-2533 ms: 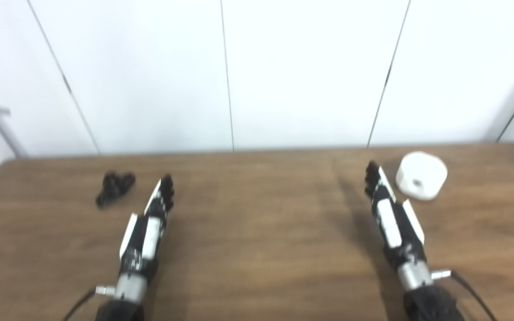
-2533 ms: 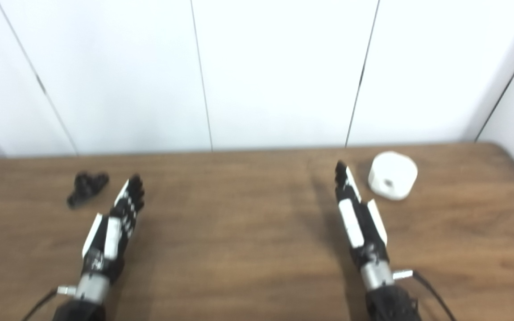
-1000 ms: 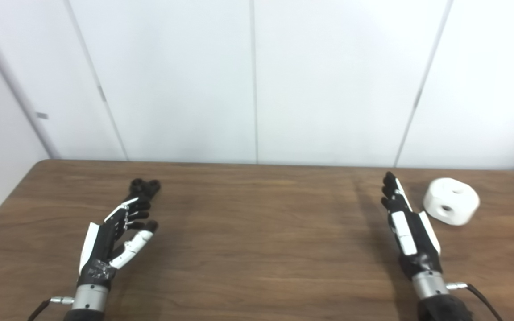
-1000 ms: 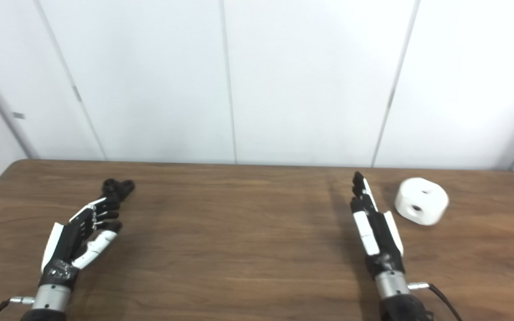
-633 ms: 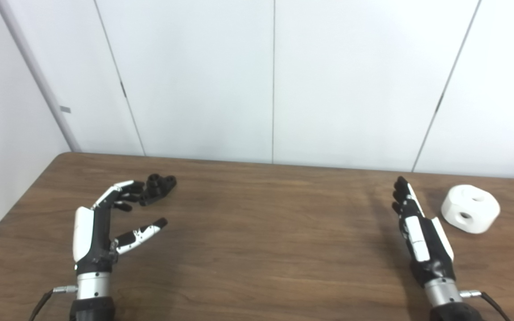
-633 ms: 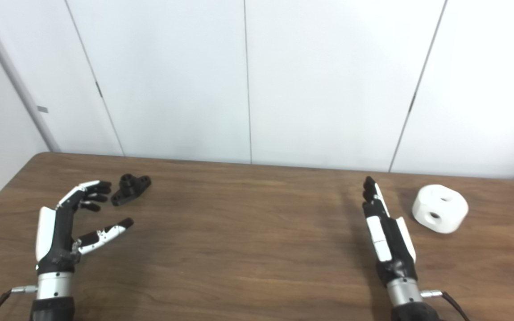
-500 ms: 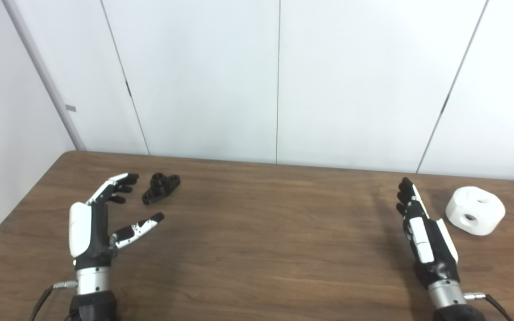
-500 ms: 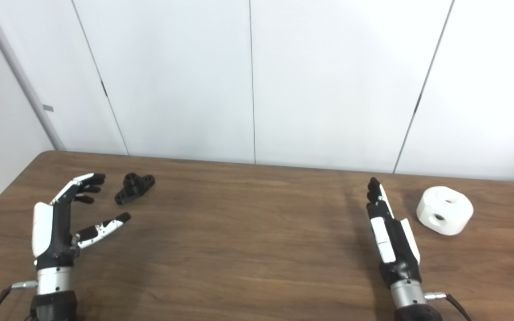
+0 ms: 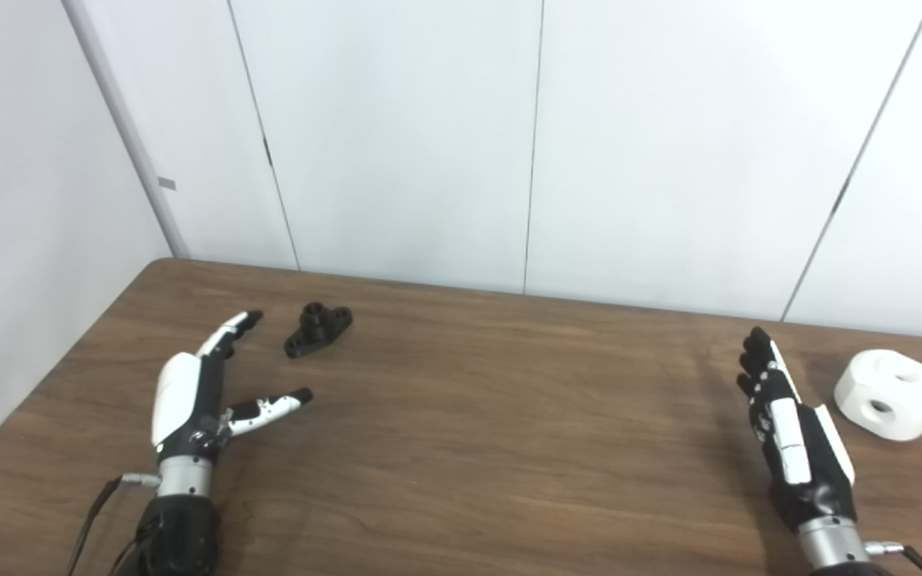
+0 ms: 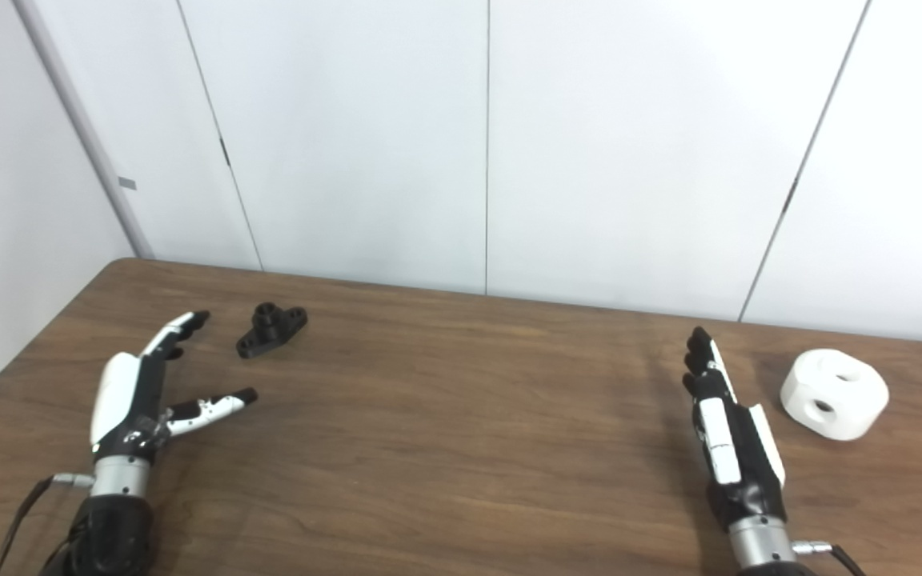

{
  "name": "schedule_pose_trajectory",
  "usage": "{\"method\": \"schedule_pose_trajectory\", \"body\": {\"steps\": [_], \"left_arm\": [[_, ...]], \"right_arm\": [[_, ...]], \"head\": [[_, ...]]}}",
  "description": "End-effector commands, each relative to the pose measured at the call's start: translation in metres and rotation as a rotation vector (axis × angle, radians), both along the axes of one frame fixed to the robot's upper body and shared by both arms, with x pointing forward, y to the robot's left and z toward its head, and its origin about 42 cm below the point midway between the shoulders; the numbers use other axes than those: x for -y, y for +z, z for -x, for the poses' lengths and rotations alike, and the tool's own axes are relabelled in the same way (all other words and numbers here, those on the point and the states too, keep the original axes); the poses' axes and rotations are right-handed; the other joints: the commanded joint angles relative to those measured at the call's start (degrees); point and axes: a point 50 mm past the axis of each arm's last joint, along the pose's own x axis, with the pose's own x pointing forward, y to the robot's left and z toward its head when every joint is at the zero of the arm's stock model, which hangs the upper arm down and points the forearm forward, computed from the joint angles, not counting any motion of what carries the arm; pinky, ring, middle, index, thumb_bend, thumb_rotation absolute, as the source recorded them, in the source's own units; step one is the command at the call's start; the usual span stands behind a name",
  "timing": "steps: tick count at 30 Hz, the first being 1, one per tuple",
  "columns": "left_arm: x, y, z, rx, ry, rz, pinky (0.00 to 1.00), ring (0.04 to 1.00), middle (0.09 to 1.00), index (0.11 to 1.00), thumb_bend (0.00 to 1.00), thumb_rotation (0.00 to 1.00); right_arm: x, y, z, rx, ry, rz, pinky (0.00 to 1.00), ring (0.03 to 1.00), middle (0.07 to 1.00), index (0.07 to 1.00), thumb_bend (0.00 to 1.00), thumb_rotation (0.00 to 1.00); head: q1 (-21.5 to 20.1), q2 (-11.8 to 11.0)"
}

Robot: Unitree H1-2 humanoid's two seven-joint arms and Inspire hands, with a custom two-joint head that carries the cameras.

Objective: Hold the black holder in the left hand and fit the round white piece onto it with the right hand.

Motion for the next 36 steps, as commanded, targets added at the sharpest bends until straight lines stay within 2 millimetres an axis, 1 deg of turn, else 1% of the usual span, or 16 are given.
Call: {"method": "schedule_pose_trajectory", "body": {"steps": [1, 6, 9, 13, 15, 17, 22, 23, 26, 28, 31, 34, 36], "left_arm": [[-0.011, 0.02, -0.015, 0.014, -0.012, -0.036, 0.81, 0.892, 0.903, 0.868, 0.91, 0.27], [-0.019, 0.02, -0.026, -0.045, -0.036, -0.02, 0.78, 0.876, 0.898, 0.869, 0.93, 0.28], [-0.023, 0.021, -0.03, -0.071, -0.061, -0.033, 0.8, 0.882, 0.889, 0.849, 0.92, 0.27], [-0.031, 0.022, -0.036, -0.119, -0.087, -0.041, 0.83, 0.892, 0.888, 0.837, 0.93, 0.31], [-0.034, 0.024, -0.039, -0.143, -0.09, -0.041, 0.84, 0.897, 0.886, 0.833, 0.93, 0.33], [-0.035, 0.026, -0.041, -0.154, -0.092, -0.042, 0.84, 0.9, 0.886, 0.833, 0.93, 0.33], [-0.038, 0.03, -0.051, -0.177, -0.1, -0.041, 0.83, 0.885, 0.871, 0.822, 0.94, 0.34], [-0.038, 0.03, -0.053, -0.186, -0.098, -0.04, 0.83, 0.886, 0.87, 0.823, 0.95, 0.36], [-0.039, 0.031, -0.058, -0.2, -0.1, -0.044, 0.84, 0.893, 0.874, 0.822, 0.94, 0.36], [-0.04, 0.032, -0.061, -0.208, -0.102, -0.054, 0.83, 0.89, 0.873, 0.82, 0.93, 0.36], [-0.041, 0.032, -0.066, -0.228, -0.093, -0.066, 0.83, 0.892, 0.875, 0.815, 0.93, 0.36], [-0.043, 0.033, -0.072, -0.245, -0.094, -0.088, 0.82, 0.89, 0.877, 0.816, 0.93, 0.38], [-0.043, 0.033, -0.075, -0.249, -0.098, -0.097, 0.81, 0.884, 0.868, 0.81, 0.93, 0.38]], "right_arm": [[0.007, -0.011, 0.006, -0.035, -0.004, -0.011, 1.0, 1.0, 1.0, 1.0, 0.51, 0.98], [0.01, -0.01, 0.007, -0.024, -0.003, -0.006, 1.0, 1.0, 1.0, 1.0, 0.48, 0.99], [0.009, -0.007, 0.008, -0.021, -0.001, -0.013, 1.0, 1.0, 1.0, 1.0, 0.47, 0.99], [0.007, -0.004, 0.009, -0.015, -0.002, -0.019, 1.0, 1.0, 1.0, 1.0, 0.46, 1.0], [0.007, -0.003, 0.011, -0.017, -0.004, -0.02, 1.0, 1.0, 1.0, 1.0, 0.47, 1.0], [0.007, -0.003, 0.012, -0.017, -0.004, -0.026, 1.0, 1.0, 1.0, 1.0, 0.48, 1.0], [0.009, -0.001, 0.015, -0.007, 0.006, -0.044, 1.0, 1.0, 1.0, 1.0, 0.45, 1.0], [0.01, -0.001, 0.016, 0.0, 0.008, -0.05, 1.0, 1.0, 1.0, 1.0, 0.45, 1.0], [0.012, 0.001, 0.018, 0.017, 0.005, -0.045, 1.0, 1.0, 1.0, 1.0, 0.44, 1.0], [0.014, 0.001, 0.019, 0.019, 0.002, -0.039, 1.0, 1.0, 1.0, 1.0, 0.45, 1.0], [0.015, 0.004, 0.022, 0.03, -0.007, -0.016, 1.0, 1.0, 1.0, 1.0, 0.44, 1.0], [0.015, 0.008, 0.024, 0.037, -0.013, -0.003, 1.0, 1.0, 1.0, 1.0, 0.44, 1.0], [0.016, 0.011, 0.025, 0.039, -0.013, 0.0, 1.0, 1.0, 1.0, 1.0, 0.44, 1.0]], "head": [[0.1, 0.1], [0.1, 0.3], [0.2, 0.3], [0.5, 0.5], [0.6, 0.4], [0.8, 0.4], [1.3, 0.5], [1.5, 0.5], [1.8, 0.4], [1.9, 0.4], [1.8, 0.5], [1.6, 0.7], [1.7, 0.8]]}}
